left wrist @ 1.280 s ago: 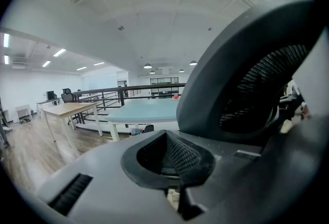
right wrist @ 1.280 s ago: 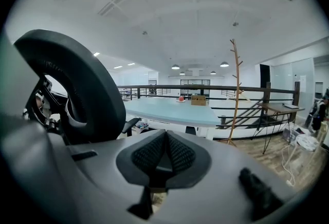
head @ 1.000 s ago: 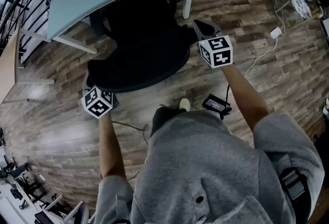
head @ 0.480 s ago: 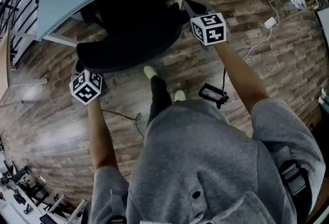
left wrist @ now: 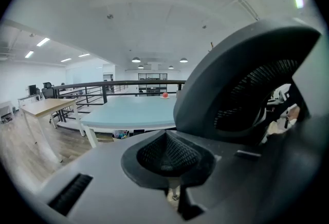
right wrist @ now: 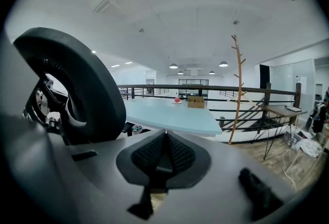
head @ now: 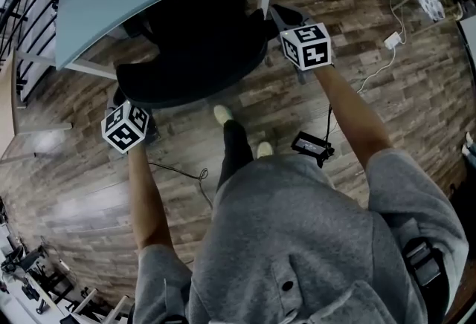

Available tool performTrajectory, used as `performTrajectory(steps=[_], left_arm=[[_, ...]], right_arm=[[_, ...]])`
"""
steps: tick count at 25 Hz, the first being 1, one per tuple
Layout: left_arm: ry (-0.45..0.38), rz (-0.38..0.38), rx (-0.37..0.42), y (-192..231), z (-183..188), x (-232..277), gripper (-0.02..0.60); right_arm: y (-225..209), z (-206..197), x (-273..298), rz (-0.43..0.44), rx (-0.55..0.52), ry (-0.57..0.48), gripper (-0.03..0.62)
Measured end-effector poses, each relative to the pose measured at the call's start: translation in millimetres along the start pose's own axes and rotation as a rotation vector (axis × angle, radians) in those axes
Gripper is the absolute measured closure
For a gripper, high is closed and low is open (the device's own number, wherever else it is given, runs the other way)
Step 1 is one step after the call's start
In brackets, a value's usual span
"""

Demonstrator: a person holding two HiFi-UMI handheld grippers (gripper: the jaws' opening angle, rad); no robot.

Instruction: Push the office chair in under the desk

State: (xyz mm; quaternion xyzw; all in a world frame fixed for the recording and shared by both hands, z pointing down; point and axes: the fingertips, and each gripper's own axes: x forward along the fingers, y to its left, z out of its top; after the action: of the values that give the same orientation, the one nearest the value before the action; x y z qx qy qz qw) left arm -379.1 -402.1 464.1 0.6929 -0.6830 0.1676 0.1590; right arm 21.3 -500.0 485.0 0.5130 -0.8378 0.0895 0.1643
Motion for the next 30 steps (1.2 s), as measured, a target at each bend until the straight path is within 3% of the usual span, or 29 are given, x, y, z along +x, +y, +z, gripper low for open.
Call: performTrajectory(steps=[14,20,27,30], left_arm=[[0.078,-0.125,0.049,0,41,92,0.566],[0.049,-0.198,0.057,-6,64,125,0.566],[0.064,-0.298,0.054,-5,71,146,0.566],[0.045,-0.334,0.013,-6,75,148,0.566]], right_arm=[[-34,22,62,-0.019,0.01,0.033,0.565],[-50,26,80,-0.047,0.023,0.036,0.565],[-46,26,91,0.102,-0.01,0.092,0.565],[-45,25,93,0.14,-0.039,0.118,0.565]])
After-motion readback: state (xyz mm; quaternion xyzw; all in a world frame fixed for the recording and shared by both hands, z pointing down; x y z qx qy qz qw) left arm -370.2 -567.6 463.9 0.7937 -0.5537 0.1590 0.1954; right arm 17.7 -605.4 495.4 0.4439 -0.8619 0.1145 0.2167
